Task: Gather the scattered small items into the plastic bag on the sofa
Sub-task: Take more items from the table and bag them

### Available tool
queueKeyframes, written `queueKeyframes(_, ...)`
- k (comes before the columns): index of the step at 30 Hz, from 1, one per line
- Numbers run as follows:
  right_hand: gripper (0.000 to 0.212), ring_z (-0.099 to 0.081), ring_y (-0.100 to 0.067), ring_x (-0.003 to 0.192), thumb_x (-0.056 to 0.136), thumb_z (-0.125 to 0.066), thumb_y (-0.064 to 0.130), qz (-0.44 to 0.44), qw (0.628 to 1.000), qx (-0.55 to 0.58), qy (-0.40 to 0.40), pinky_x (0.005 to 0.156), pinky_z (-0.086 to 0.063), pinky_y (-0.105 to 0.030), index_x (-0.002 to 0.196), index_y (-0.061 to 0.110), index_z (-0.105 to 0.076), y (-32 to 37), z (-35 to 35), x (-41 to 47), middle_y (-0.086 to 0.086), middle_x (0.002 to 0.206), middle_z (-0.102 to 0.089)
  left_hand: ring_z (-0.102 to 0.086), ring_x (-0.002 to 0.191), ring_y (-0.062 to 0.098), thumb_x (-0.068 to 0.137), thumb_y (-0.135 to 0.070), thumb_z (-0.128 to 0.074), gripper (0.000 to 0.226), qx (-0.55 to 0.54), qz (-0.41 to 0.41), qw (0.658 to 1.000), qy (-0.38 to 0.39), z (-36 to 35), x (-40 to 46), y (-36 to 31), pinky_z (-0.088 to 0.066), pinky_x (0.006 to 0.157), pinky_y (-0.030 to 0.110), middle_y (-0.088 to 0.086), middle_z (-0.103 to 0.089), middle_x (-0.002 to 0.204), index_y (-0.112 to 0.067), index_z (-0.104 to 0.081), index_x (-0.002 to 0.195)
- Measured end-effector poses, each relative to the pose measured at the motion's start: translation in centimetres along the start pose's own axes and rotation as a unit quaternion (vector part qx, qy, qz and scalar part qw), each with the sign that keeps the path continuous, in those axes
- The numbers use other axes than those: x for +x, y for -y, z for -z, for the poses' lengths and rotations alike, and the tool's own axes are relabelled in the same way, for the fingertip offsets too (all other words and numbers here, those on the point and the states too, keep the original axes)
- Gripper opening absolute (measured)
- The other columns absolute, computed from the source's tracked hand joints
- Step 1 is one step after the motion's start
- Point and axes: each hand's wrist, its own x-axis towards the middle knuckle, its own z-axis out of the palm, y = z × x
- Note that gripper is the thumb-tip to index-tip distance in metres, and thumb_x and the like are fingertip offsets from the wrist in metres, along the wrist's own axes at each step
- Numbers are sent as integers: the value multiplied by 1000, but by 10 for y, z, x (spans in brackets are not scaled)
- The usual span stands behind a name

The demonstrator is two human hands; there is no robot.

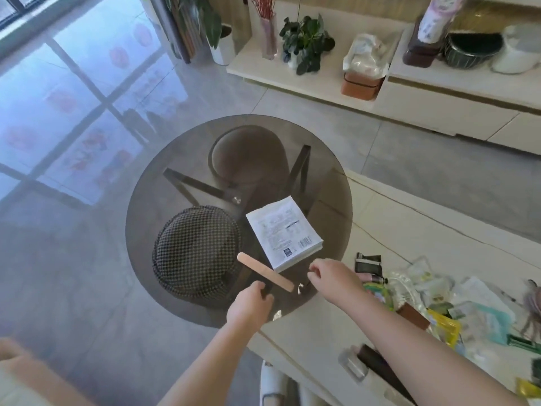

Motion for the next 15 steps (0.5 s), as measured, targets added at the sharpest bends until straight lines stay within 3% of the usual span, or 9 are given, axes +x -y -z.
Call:
queueKeyframes(4,34,-51,-24,115,94,-43,30,-15,1000,3,-12,87,-47,-35,124,16,-52,-7,-16,49,-4,133,-47,-62,105,18,92,-39,-48,50,-33,32,999,29,-15,53,7,-53,86,32,-1,-61,120,-18,-41,137)
queueKeyframes(9,39,-45,-29,119,94,-45,27,-32,998,9,-46,96,-43,-36,130,11,-46,-11,-33,104,-9,135,-42,-66,89,19,94,-41,-45,38,-80,71,992,69,-35,110,15,-51,74,29,-5,-57,91,-13,-52,119)
queueKeyframes(15,35,-45,-27,116,93,-45,24,-62,995,18,-82,91,-43,-36,125,11,-45,-11,-42,154,-7,129,-48,-66,89,25,94,-45,-42,45,-207,173,963,26,-44,155,11,-56,84,41,7,-62,103,-11,-45,123)
